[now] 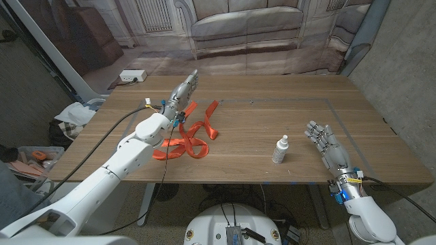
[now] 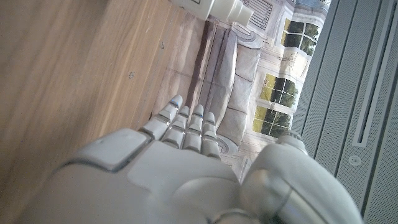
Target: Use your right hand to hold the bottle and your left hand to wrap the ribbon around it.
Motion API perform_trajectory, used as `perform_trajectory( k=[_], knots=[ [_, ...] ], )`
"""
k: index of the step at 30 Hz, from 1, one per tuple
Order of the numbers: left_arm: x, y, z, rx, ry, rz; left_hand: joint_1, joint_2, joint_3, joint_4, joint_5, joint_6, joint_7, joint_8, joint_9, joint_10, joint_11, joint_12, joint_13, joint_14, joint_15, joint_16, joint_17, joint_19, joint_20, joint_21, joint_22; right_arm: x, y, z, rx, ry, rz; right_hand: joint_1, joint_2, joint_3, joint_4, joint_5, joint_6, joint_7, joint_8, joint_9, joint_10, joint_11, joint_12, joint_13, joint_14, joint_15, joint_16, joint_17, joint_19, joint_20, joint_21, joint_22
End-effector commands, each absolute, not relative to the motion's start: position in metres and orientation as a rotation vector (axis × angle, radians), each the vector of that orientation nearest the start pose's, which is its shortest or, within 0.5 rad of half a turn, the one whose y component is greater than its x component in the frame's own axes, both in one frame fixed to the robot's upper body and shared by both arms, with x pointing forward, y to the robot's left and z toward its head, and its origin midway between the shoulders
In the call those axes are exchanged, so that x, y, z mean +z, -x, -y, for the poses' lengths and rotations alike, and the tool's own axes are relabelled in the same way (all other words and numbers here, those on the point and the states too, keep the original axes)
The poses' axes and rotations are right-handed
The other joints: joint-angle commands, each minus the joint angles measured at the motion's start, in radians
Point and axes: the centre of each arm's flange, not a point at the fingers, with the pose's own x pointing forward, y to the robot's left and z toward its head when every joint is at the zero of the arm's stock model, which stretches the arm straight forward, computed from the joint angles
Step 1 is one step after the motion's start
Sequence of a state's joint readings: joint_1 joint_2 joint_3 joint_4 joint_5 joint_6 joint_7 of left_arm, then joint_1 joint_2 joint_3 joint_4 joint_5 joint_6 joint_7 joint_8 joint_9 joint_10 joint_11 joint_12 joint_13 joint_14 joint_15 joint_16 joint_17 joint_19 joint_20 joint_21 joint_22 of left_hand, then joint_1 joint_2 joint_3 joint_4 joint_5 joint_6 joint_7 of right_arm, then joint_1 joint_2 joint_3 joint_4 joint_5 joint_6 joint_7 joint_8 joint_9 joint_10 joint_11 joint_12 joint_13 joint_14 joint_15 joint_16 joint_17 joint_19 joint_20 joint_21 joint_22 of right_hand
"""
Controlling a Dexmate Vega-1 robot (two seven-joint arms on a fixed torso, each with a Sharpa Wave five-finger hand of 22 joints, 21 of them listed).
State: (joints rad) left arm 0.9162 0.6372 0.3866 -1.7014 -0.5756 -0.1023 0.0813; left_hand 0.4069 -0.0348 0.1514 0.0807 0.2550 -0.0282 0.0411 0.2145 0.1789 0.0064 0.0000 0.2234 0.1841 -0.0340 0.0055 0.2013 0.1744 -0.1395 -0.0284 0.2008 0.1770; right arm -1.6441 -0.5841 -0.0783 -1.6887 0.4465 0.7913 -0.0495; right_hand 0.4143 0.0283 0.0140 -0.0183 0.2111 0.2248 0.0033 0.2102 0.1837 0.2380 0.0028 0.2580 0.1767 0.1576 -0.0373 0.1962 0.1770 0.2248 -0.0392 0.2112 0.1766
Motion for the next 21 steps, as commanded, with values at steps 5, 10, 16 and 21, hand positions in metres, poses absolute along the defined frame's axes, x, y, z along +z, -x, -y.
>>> perform_trajectory(
  k=[5,10,16,21],
  knots=[
    [0.023,-0.586,-0.239,-0.297,-0.135,0.639,0.007,-0.002,0.003,-0.007,-0.004,0.003,0.002,0.0,0.005,0.008,0.001,0.0,0.001,0.006,-0.002,-0.001,0.005,0.002,0.005,0.005,0.002,-0.209,-0.423,0.333,-0.046,0.264,0.804,0.02,-0.004,0.002,-0.013,0.011,-0.007,-0.017,-0.006,0.003,0.012,-0.025,-0.002,0.004,0.019,-0.017,0.004,0.001,0.021,-0.065,0.007,0.003],
    [0.023,-0.586,-0.241,-0.299,-0.135,0.64,0.009,0.0,0.003,-0.007,-0.005,0.005,0.002,-0.001,0.006,0.009,0.002,-0.001,0.002,0.008,-0.003,-0.002,0.005,-0.003,0.005,0.002,0.002,-0.206,-0.42,0.332,-0.068,0.352,0.811,0.028,-0.001,0.005,-0.017,0.015,-0.012,-0.024,-0.008,0.004,0.015,-0.031,-0.003,0.004,0.024,-0.022,0.003,0.001,0.029,-0.07,0.008,0.003],
    [0.025,-0.588,-0.242,-0.302,-0.136,0.641,0.011,0.004,0.004,-0.007,-0.006,0.008,0.002,-0.001,0.006,0.011,0.0,-0.001,0.002,0.009,-0.004,-0.002,0.005,-0.007,0.002,0.0,0.002,-0.2,-0.416,0.331,-0.064,0.49,0.813,0.033,-0.006,0.005,-0.023,0.019,-0.012,-0.028,-0.008,0.004,0.017,-0.041,-0.005,0.004,0.033,-0.027,0.004,0.001,0.037,-0.064,0.009,0.003],
    [0.029,-0.588,-0.242,-0.305,-0.139,0.647,0.013,0.006,0.004,-0.008,-0.006,0.008,0.002,-0.002,0.006,0.011,-0.002,-0.002,0.002,0.01,-0.003,-0.003,0.005,-0.007,0.002,0.0,0.002,-0.195,-0.412,0.329,-0.075,0.607,0.817,0.038,-0.008,0.005,-0.027,0.023,-0.008,-0.033,-0.007,0.004,0.022,-0.045,-0.006,0.004,0.038,-0.032,0.003,0.001,0.042,-0.062,0.009,0.003]
  ],
)
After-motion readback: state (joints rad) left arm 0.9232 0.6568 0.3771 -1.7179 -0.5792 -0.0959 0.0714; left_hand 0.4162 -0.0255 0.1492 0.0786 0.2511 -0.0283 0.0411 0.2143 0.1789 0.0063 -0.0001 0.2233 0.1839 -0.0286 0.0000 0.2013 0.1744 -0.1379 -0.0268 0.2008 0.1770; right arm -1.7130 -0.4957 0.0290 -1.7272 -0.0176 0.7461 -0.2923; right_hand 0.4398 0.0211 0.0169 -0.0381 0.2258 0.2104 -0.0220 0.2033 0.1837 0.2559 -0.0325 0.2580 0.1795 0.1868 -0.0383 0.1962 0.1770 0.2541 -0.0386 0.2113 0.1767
